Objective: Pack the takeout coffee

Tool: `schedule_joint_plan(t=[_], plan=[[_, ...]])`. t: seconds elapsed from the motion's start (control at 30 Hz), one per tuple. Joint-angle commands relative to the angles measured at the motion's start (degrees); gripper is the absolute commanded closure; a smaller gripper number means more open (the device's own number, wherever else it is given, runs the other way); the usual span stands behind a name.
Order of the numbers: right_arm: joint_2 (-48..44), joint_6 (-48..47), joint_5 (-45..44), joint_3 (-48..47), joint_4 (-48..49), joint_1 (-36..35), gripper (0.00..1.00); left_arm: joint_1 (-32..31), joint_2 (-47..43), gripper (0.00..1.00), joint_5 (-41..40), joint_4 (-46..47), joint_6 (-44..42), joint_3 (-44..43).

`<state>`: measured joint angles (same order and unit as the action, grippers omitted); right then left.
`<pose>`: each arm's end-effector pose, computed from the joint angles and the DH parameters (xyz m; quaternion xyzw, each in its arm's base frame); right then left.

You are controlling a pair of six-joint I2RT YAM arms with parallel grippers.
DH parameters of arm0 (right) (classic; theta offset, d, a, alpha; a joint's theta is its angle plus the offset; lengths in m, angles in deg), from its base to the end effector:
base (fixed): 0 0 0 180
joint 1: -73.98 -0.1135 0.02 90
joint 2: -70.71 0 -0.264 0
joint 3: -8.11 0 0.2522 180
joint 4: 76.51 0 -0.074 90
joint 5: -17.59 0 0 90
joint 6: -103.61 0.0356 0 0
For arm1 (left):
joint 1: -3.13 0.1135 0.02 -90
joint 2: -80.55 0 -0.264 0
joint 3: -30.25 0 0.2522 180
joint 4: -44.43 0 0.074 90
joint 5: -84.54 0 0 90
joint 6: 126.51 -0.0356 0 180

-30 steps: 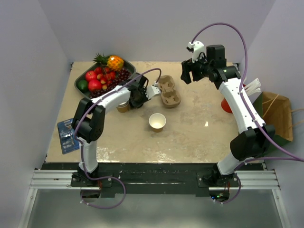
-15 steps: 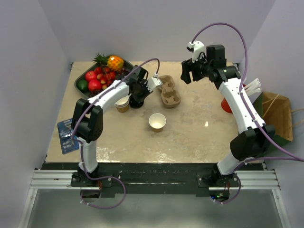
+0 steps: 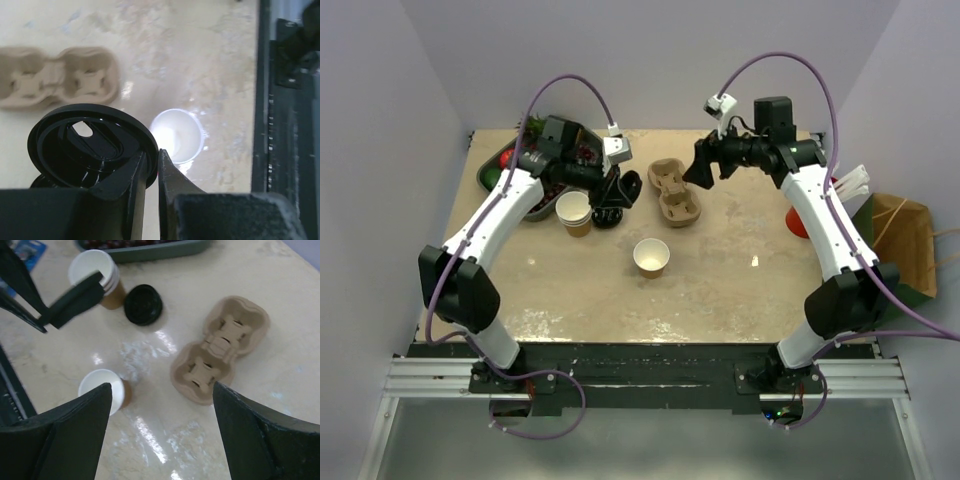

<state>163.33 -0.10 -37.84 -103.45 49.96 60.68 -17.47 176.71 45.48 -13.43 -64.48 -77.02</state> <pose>0.3415 0.1015 0.4004 -0.3317 0.7897 0.2615 0.4449 0.3290 -0.1532 0.3543 0.4896 0.6998 -0.3776 0.3577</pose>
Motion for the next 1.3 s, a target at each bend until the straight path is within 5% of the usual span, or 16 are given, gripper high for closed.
schedule_joint_plan(t=[0.0, 0.1, 0.17, 0.27, 0.5, 0.73, 1.27], plan=[[-1.6, -3.2, 17.7, 3.0, 1.4, 0.1, 0.14, -0.4, 0.9, 0.95, 16.2, -4.8, -7.0, 2.1], [-1.8, -6.2, 23.3, 5.0, 3.1, 0.0, 0.12, -0.4, 3.1, 0.94, 18.9, -17.3, -17.1, -0.5], [-1.4, -11.7, 24.2, 3.9, -0.5, -0.6, 0.01, -0.6, 5.9, 0.94, 18.8, -24.8, -23.1, -3.0], [0.3, -34.4, 22.0, -1.1, -15.6, -4.0, 0.02, -0.9, 7.0, 0.93, 16.3, -31.4, -25.8, -5.0], [-1.0, -61.7, 15.5, 1.4, -21.1, -11.0, 0.25, -2.3, 3.2, 0.93, 12.5, -31.3, -28.9, -3.3], [-3.8, -68.0, 11.3, 6.7, -8.7, -16.3, 0.41, -2.7, 3.2, 0.92, 13.3, -31.3, -27.1, -2.9], [-3.4, -84.2, 6.5, 7.6, -13.0, -23.8, 0.57, -2.9, 2.5, 0.91, 12.7, -31.3, -26.8, -1.3]])
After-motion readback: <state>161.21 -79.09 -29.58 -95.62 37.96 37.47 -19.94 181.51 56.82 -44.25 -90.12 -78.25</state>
